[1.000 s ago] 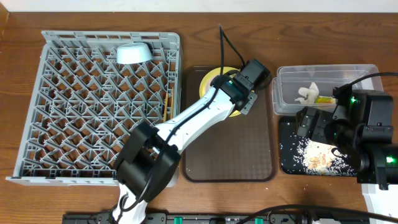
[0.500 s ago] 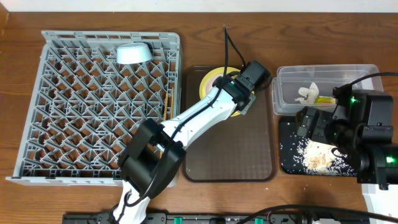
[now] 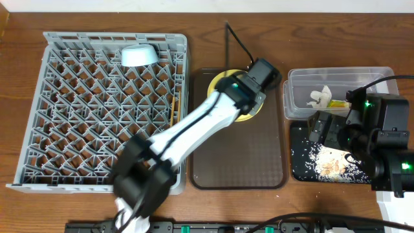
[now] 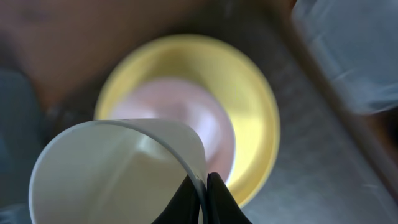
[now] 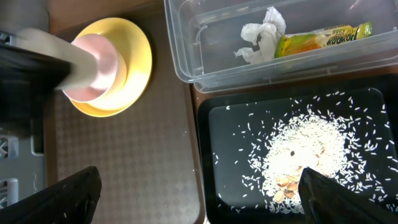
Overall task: Sort waste into correct bins and load items into the dishwasher
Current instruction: 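Lift the white cup with the left gripper and carry it over the rack, then lower the white cup into the rack beside the blue bowl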
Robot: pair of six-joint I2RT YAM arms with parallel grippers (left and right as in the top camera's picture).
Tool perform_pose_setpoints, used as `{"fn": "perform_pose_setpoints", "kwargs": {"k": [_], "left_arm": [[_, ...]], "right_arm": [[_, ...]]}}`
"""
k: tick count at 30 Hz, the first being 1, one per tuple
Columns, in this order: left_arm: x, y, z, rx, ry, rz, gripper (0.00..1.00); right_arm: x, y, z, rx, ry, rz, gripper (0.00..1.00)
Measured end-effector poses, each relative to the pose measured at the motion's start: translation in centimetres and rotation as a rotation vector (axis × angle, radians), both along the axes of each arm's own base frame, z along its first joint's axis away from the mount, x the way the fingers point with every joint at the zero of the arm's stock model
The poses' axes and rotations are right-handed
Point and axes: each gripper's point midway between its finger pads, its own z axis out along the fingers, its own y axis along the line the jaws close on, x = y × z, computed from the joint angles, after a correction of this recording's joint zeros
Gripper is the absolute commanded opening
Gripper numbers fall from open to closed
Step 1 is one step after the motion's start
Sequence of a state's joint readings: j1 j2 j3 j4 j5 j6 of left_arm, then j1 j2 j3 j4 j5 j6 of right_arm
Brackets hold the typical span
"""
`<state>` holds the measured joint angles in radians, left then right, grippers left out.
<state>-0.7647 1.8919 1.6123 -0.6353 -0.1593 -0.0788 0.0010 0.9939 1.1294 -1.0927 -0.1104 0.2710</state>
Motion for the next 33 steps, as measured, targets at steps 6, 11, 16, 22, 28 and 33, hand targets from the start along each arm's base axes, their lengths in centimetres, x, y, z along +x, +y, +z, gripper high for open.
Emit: {"fn": "perform_pose_setpoints", "kwargs": {"k": [6, 11, 16, 22, 28, 33], "left_arm": [[-1.9, 2.7, 12.2, -0.201, -0.163, 0.013, 0.08], [-2.1, 7.0, 16.8, -0.343, -0.173, 0.061, 0.08], [0.5, 11.4, 16.0, -0.542, -0.011, 0.124, 0.08], [2.9, 15.3, 13.5, -0.857, 0.272, 0.118, 0.08], [4.3, 18.4, 9.5, -1.100, 0.539, 0.159, 0.08], [5.3, 20.6, 6.4, -1.206, 0.660, 0.225, 0.08]], "right_arm": [[0.0, 0.0, 0.0, 0.000, 0.000, 0.000, 0.99], [0.0, 0.0, 0.0, 0.000, 0.000, 0.001, 0.99], [0.0, 0.0, 0.0, 0.000, 0.000, 0.000, 0.99], [0.0, 0.0, 0.0, 0.000, 0.000, 0.000, 0.99], [0.0, 0.0, 0.0, 0.000, 0.000, 0.000, 0.99], [0.0, 0.0, 0.0, 0.000, 0.000, 0.000, 0.99]]}}
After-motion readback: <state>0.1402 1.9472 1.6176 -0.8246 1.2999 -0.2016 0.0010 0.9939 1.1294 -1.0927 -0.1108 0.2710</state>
